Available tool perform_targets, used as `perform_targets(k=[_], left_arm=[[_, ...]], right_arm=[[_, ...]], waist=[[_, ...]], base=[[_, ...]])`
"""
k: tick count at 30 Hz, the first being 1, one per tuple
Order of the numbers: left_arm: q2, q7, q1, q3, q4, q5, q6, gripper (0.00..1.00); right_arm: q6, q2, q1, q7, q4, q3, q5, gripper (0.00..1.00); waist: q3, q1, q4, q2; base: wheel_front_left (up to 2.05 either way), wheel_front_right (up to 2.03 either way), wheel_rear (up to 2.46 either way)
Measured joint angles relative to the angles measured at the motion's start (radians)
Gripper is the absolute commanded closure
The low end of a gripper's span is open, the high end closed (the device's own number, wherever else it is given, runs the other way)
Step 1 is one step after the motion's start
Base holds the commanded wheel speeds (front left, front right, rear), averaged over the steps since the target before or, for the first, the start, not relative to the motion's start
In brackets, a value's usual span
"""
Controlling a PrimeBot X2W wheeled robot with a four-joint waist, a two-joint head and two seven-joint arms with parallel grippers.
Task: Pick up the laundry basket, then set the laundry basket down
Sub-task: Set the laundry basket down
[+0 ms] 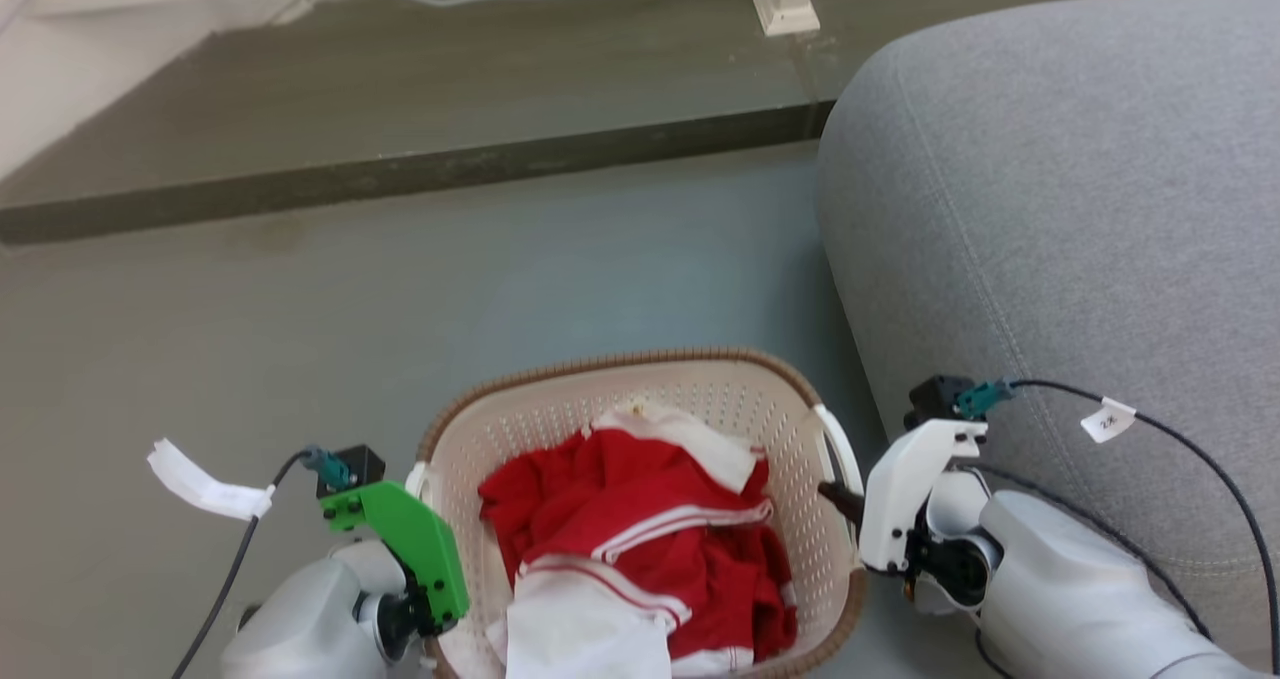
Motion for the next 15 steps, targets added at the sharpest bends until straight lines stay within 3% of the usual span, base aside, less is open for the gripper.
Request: perform_targets(k=[15], left_arm=[[0.000, -0.102, -0.100, -0.036, -0.036, 0.056, 0.050, 1.00]], right_arm=[[0.000, -0.032, -0.068, -0.160, -0.054, 0.016, -0.048, 1.00]], waist=[[0.192, 0.0000, 0.008, 0.0000]], base=[[0.00, 0.00, 0.00]])
